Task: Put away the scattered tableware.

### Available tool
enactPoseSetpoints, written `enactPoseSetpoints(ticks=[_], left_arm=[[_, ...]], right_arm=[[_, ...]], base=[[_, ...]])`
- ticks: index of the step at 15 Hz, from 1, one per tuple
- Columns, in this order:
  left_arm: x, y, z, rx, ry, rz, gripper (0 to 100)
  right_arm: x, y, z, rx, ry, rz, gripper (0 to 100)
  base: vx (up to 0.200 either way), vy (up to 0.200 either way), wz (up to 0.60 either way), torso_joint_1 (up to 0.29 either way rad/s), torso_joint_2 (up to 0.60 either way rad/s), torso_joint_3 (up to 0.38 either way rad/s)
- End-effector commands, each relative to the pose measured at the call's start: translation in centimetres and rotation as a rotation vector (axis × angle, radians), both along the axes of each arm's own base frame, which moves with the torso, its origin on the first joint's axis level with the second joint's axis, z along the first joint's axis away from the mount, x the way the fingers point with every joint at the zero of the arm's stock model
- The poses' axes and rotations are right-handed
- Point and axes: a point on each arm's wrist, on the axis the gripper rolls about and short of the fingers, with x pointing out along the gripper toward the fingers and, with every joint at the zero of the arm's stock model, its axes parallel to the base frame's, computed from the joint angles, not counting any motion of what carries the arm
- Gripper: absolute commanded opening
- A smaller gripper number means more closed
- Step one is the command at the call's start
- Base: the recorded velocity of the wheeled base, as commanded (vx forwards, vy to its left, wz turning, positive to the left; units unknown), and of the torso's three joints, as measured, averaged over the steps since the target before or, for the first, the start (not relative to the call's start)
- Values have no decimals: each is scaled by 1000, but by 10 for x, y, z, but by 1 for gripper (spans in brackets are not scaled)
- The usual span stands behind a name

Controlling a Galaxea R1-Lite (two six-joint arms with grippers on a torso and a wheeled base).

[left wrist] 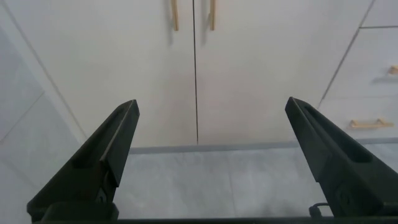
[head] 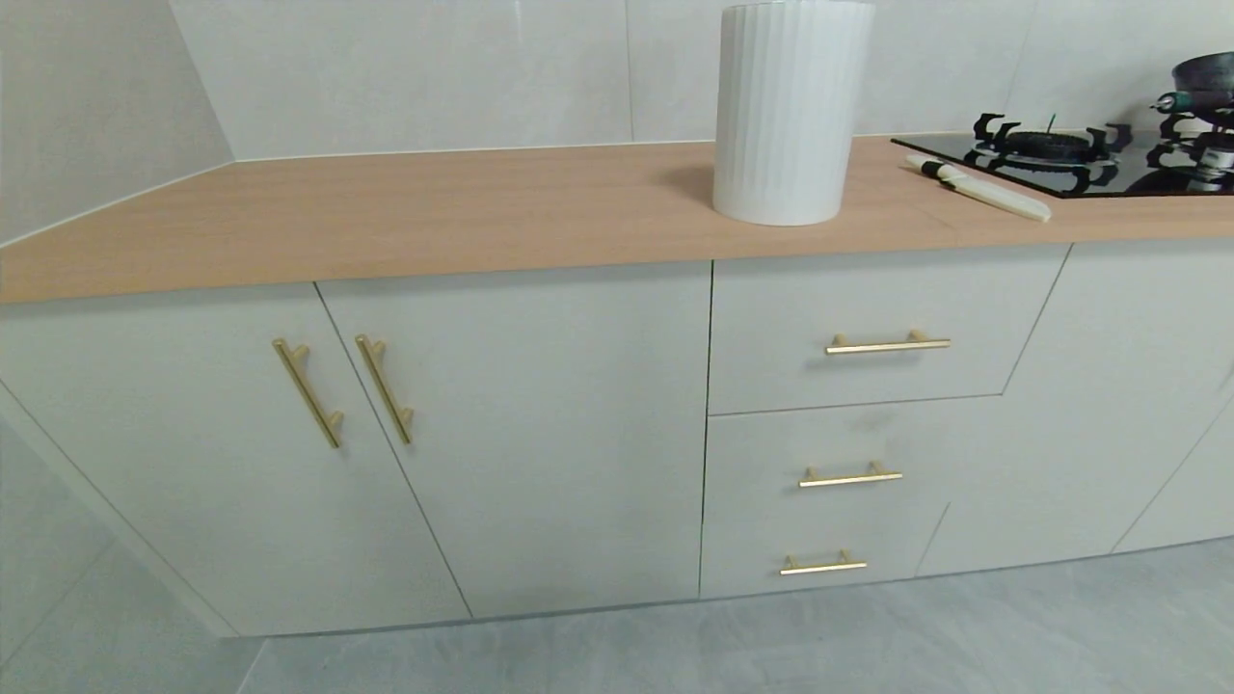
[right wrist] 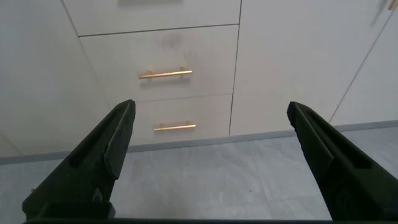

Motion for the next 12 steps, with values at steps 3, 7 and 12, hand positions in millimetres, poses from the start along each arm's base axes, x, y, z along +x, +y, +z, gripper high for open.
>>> enactPoseSetpoints(ticks=[3, 7, 12], left_arm=[[0, 0, 0, -1, 1, 1, 100], [0, 0, 0, -1, -1, 1, 100], [0, 0, 0, -1, -1, 1, 100]], right_arm=[[0, 0, 0, 1, 3, 1, 100], [0, 0, 0, 1, 3, 1, 100], [0, 0, 0, 0, 3, -1, 100]], base=[[200, 0, 0, 4, -1, 5], [150, 0, 0, 2, -1, 4], [0, 0, 120, 0, 0, 0]])
